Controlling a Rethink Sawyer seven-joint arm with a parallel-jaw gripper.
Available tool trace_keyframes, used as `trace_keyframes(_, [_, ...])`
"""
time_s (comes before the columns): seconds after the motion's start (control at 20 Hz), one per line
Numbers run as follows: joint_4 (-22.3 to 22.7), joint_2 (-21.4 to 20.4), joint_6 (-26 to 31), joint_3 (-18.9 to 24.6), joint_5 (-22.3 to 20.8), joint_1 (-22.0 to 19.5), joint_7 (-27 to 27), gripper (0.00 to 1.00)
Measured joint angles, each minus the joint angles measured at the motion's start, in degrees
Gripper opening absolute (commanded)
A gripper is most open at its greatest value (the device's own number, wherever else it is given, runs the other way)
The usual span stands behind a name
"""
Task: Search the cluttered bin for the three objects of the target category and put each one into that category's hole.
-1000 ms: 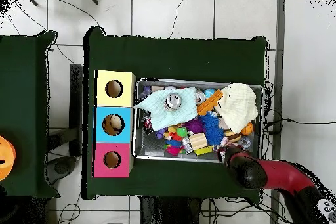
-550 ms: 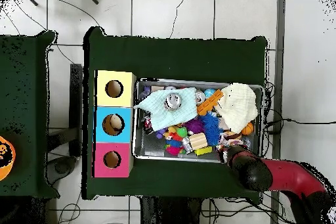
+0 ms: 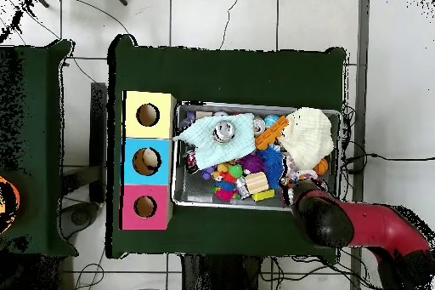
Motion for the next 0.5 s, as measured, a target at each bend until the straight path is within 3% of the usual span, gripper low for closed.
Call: trace_keyframes(0.5, [1.3,-4.3,0.6,0.1,4.4,3.3,0.0,0.00])
